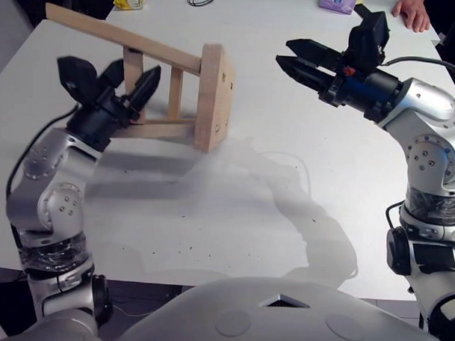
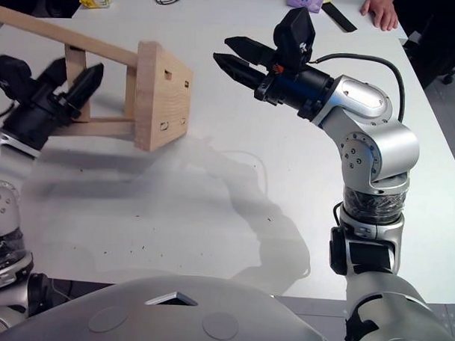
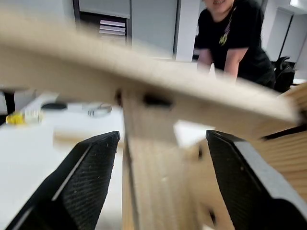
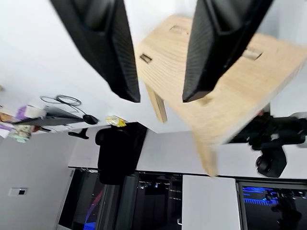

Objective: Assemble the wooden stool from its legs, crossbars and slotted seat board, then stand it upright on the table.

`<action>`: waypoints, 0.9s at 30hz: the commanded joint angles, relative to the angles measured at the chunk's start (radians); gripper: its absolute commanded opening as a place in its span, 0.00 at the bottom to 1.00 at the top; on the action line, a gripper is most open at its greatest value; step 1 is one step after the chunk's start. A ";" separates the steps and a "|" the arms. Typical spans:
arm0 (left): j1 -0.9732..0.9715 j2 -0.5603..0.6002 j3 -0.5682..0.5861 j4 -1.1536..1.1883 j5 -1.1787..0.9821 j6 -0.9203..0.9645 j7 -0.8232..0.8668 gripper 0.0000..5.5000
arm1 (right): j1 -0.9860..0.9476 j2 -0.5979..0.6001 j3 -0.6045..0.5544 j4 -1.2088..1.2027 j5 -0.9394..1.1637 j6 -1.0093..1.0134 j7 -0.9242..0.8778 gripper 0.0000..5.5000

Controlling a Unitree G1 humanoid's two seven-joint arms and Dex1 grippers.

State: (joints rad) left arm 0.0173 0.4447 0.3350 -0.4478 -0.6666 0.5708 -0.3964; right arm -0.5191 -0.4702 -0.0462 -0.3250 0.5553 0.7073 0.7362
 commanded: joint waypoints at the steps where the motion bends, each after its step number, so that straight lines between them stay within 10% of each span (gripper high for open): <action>1: 0.106 -0.033 -0.053 -0.024 0.055 -0.052 -0.014 0.61 | 0.007 -0.020 0.012 0.010 -0.012 -0.026 0.011 0.44; 22: 0.477 0.139 -0.036 -0.034 0.193 -0.134 -0.255 0.61 | 0.004 -0.089 0.176 0.283 -0.264 -0.322 0.116 0.98; 27: 0.471 0.148 -0.045 -0.134 0.113 -0.075 -0.273 0.61 | -0.082 -0.046 0.214 0.486 -0.389 -0.507 0.093 0.98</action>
State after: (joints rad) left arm 0.5086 0.5971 0.3254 -0.5183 -0.5155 0.4642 -0.6639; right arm -0.5167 -0.5512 0.1413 0.0455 0.2279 0.2880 0.8535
